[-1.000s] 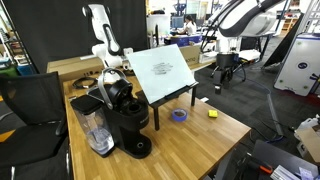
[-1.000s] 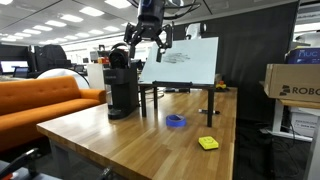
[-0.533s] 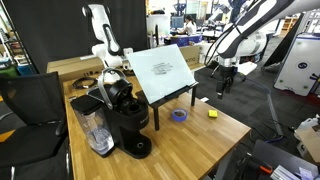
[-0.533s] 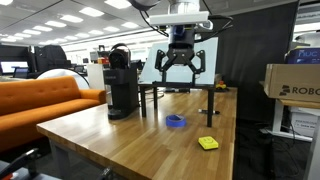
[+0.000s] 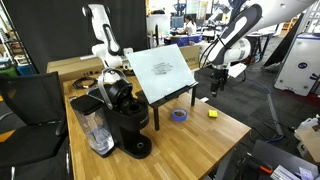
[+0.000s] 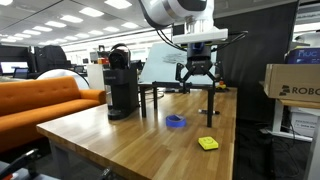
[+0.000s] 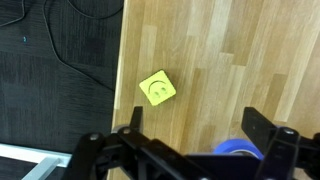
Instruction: Wipe the whiteboard with the duster
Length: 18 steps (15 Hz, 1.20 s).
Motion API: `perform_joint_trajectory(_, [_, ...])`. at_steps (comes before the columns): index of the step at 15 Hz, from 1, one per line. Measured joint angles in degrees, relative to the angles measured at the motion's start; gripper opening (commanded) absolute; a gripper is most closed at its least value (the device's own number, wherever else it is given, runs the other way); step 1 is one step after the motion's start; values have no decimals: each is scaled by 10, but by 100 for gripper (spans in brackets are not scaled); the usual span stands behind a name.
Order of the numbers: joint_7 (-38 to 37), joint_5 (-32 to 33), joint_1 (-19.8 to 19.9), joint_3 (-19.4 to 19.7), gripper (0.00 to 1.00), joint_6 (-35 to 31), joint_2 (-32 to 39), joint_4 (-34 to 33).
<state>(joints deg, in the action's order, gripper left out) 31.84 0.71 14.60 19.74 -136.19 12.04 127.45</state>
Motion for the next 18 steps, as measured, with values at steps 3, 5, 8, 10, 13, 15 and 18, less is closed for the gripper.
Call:
perform_joint_trajectory(3, [0, 0, 1, 0, 100, 0, 1, -1])
perform_joint_trajectory(5, [0, 0, 1, 0, 100, 0, 1, -1])
perform_joint_trajectory(8, [0, 0, 2, -5, 100, 0, 2, 1])
perform_joint_trajectory(10, [4, 0, 6, -13, 100, 0, 7, 8])
perform_joint_trajectory(13, [33, -3, 20, -27, 100, -9, 26, 17])
perform_joint_trajectory(15, [72, -12, 36, -37, 100, -27, 44, 18])
perform_joint_trajectory(18, [161, -48, 69, -58, 100, -64, 66, 18])
